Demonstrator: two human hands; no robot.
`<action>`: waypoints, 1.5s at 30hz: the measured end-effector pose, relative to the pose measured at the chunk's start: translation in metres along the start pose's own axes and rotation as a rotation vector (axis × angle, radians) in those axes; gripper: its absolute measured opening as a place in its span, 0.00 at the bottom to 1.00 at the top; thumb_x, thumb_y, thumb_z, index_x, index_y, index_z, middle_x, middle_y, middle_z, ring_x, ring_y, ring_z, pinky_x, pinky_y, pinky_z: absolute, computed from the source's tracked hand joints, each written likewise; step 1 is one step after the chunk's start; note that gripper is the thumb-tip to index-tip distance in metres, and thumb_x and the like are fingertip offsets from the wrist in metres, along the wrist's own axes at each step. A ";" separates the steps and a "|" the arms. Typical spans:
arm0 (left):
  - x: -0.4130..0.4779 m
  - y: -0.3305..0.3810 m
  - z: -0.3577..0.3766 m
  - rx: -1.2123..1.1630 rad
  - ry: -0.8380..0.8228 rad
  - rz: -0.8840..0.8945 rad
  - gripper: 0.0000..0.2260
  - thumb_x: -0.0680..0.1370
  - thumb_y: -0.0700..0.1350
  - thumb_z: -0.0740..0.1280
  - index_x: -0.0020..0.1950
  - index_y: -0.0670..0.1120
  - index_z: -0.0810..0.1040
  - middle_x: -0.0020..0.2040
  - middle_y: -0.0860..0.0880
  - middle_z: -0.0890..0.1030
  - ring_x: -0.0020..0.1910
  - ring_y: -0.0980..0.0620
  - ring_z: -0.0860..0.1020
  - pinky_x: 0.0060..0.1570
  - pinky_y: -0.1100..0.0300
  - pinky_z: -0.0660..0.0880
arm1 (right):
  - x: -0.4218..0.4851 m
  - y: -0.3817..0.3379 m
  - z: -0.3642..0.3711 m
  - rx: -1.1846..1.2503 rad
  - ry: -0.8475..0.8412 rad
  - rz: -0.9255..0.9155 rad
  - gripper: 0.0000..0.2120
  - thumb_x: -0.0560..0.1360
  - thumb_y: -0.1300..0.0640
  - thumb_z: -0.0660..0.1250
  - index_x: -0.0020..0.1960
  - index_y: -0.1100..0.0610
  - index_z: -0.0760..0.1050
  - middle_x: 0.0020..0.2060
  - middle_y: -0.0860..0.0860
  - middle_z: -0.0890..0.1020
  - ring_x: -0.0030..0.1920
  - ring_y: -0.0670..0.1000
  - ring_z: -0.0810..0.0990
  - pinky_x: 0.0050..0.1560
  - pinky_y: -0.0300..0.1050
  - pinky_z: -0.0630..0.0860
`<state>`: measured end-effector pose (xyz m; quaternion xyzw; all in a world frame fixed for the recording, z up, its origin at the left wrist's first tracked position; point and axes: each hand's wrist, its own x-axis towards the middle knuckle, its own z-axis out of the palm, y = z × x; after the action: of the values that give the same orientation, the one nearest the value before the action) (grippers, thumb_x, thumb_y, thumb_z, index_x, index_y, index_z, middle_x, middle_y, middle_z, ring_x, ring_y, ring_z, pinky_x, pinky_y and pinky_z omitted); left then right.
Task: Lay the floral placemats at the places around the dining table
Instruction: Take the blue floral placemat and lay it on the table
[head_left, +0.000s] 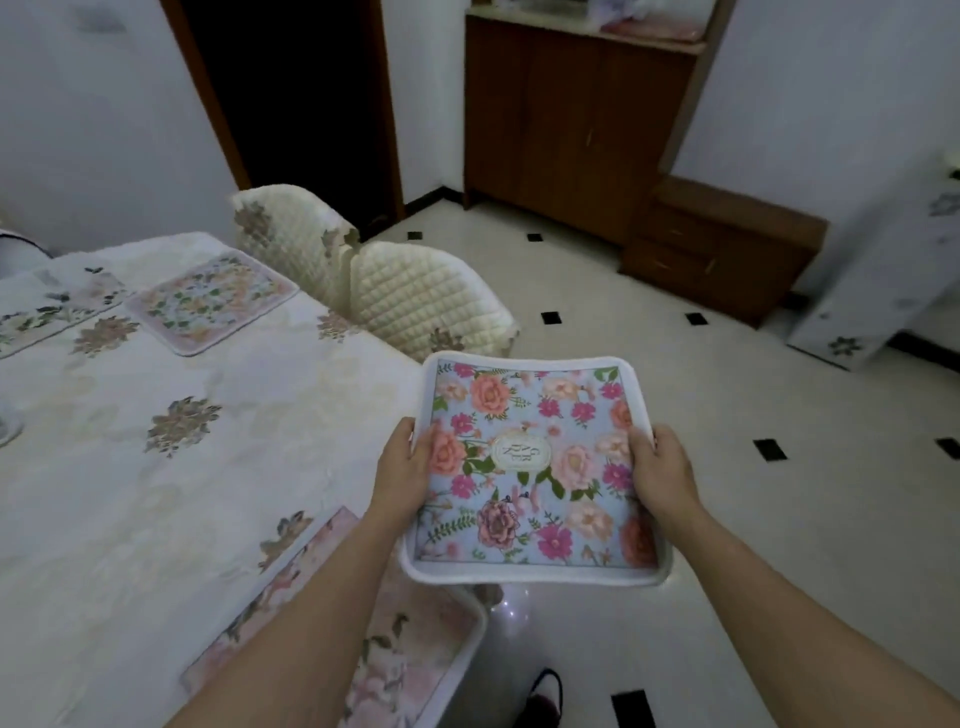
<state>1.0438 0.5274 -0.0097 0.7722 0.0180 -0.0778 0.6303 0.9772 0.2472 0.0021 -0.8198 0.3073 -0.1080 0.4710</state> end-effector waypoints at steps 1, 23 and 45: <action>0.004 0.003 0.014 0.005 -0.034 0.008 0.12 0.82 0.54 0.60 0.54 0.46 0.74 0.49 0.49 0.84 0.43 0.54 0.85 0.40 0.57 0.82 | 0.003 0.007 -0.013 0.008 0.036 0.017 0.11 0.82 0.49 0.57 0.51 0.56 0.72 0.44 0.53 0.79 0.47 0.57 0.80 0.49 0.54 0.78; 0.163 0.073 0.315 0.215 -0.191 0.030 0.14 0.82 0.57 0.60 0.57 0.47 0.74 0.48 0.48 0.85 0.43 0.52 0.85 0.39 0.59 0.82 | 0.245 0.114 -0.159 0.160 0.155 0.291 0.13 0.83 0.49 0.57 0.53 0.57 0.73 0.42 0.51 0.80 0.39 0.49 0.80 0.34 0.40 0.72; 0.381 0.107 0.361 0.096 0.031 -0.054 0.09 0.82 0.57 0.60 0.51 0.52 0.73 0.47 0.45 0.86 0.43 0.47 0.86 0.45 0.43 0.83 | 0.526 0.031 -0.094 0.060 -0.069 0.106 0.11 0.82 0.48 0.57 0.54 0.55 0.71 0.44 0.54 0.81 0.44 0.55 0.82 0.49 0.54 0.80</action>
<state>1.3982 0.1259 -0.0298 0.8021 0.0446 -0.0836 0.5897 1.3356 -0.1495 -0.0330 -0.7911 0.3306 -0.0639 0.5106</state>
